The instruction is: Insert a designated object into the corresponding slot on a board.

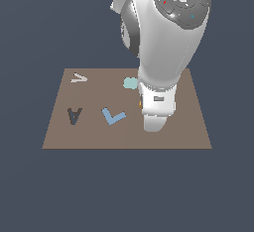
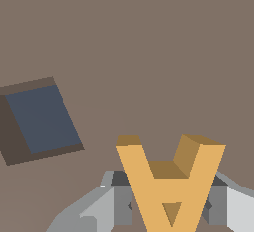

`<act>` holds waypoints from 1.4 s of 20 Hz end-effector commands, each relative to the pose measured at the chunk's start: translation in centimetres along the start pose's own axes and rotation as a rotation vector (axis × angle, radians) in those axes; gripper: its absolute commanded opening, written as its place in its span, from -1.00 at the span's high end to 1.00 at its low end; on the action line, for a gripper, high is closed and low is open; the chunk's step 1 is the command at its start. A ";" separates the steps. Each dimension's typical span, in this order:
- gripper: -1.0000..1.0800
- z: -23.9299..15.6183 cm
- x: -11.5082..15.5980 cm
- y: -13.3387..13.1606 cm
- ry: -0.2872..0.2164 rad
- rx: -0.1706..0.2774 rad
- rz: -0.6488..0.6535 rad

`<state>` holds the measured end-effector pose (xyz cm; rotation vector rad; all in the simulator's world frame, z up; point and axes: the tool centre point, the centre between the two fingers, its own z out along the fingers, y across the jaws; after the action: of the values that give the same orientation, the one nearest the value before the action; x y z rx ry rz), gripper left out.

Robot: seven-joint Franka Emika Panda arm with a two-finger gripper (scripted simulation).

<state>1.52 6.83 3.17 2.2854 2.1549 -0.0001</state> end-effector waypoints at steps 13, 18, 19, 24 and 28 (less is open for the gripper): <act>1.00 -0.2 -6.6 -3.3 -0.001 -0.001 -0.467; 1.00 -0.3 -9.1 -3.6 -0.001 -0.001 -0.624; 1.00 -0.3 -9.7 -3.7 -0.001 -0.001 -0.655; 1.00 -0.4 -12.2 -3.5 -0.002 -0.002 -0.808; 1.00 -0.5 -14.1 -3.1 -0.002 -0.002 -0.929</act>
<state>-2.53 -6.33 3.61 1.1474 2.9219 -0.0008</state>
